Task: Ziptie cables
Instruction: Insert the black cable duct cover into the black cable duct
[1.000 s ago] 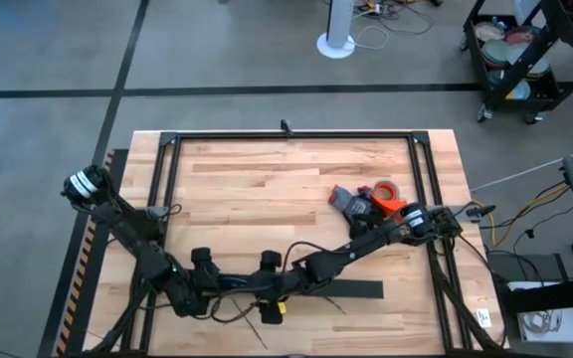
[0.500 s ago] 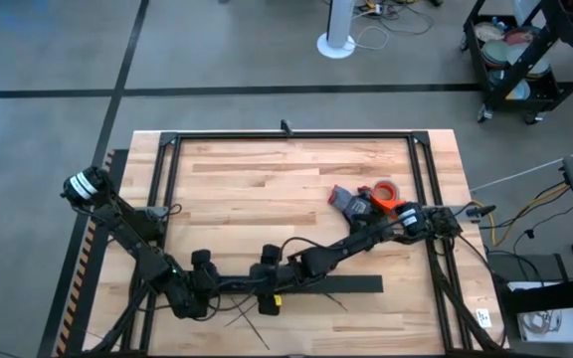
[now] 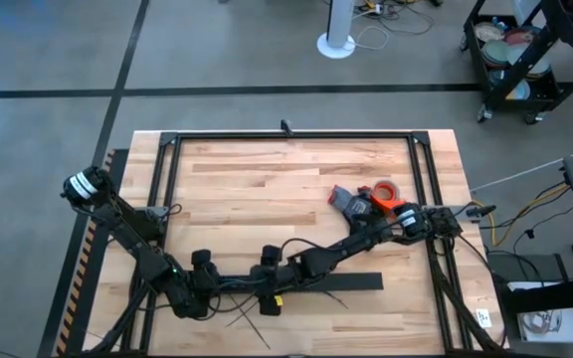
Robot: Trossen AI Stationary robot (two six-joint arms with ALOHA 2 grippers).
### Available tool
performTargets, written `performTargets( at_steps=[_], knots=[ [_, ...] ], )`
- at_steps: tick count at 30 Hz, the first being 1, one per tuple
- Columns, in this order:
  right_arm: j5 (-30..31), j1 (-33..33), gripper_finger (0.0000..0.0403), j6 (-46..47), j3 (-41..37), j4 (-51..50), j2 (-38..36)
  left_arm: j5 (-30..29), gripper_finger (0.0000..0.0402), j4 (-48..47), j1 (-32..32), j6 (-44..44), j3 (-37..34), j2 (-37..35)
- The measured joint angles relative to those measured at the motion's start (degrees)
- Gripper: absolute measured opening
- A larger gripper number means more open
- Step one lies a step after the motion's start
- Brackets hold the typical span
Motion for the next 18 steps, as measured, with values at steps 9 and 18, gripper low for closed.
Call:
performTargets(
  at_steps=[9,18],
  knots=[
    [-0.2,0.0,0.0216,0.4,0.0,0.9,0.0,0.5,0.0234,0.2,0.0,0.1,0.0,0.0],
    [-0.2,0.0,0.0270,0.2,0.0,0.9,0.2,0.6,0.0233,0.3,0.0,0.0,0.0,0.1]
  ],
)
